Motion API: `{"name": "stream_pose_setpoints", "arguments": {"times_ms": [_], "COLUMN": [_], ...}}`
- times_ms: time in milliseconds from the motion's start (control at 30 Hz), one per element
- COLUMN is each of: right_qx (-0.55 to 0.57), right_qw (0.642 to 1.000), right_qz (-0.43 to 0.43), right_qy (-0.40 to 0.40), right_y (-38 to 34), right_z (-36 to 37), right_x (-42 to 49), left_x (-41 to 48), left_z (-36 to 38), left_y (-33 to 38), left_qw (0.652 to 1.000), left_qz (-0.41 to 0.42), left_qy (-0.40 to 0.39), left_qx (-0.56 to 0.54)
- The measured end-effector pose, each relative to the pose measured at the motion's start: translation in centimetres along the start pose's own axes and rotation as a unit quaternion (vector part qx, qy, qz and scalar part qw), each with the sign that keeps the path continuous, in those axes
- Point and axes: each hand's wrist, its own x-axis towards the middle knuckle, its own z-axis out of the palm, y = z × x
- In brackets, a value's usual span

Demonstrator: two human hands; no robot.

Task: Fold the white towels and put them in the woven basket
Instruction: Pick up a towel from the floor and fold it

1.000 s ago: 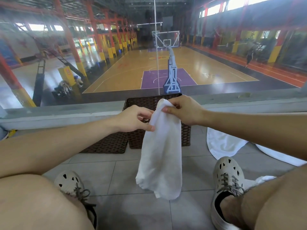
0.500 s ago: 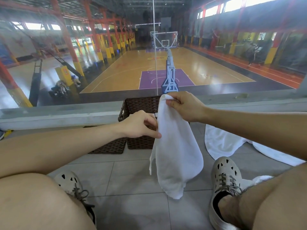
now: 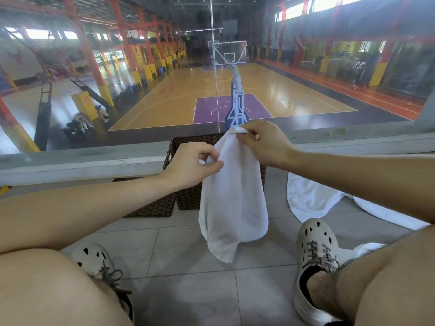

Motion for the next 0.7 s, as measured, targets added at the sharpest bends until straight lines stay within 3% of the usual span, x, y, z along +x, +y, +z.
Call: {"name": "stream_pose_setpoints", "arguments": {"times_ms": [67, 267, 333, 433, 600, 700], "right_qx": [0.018, 0.042, 0.018, -0.052, -0.135, -0.18], "right_qw": [1.0, 0.999, 0.999, 0.996, 0.975, 0.957], "right_qz": [0.01, 0.004, 0.025, 0.066, -0.08, -0.073], "right_qy": [0.014, 0.016, 0.031, -0.03, -0.157, -0.214], "right_y": [0.1, 0.1, 0.8, 1.9, 1.8, 1.5], "right_z": [-0.1, 0.1, -0.1, -0.9, 0.0, 1.1], "right_x": [0.3, 0.2, 0.4, 0.1, -1.0, -0.9], "left_x": [0.1, -1.1, -1.2, -0.8, -0.5, -0.4], "left_z": [0.0, 1.1, 0.4, -0.6, -1.0, -1.9], "left_y": [-0.8, -2.8, -3.2, -3.7, -2.4, -1.4], "left_qw": [0.998, 0.96, 0.964, 0.983, 0.989, 0.98], "left_qz": [-0.032, -0.072, -0.065, -0.055, 0.02, 0.083], "left_qy": [-0.06, -0.261, -0.244, -0.161, -0.108, -0.123], "left_qx": [-0.018, 0.069, 0.08, 0.067, 0.1, 0.135]}}
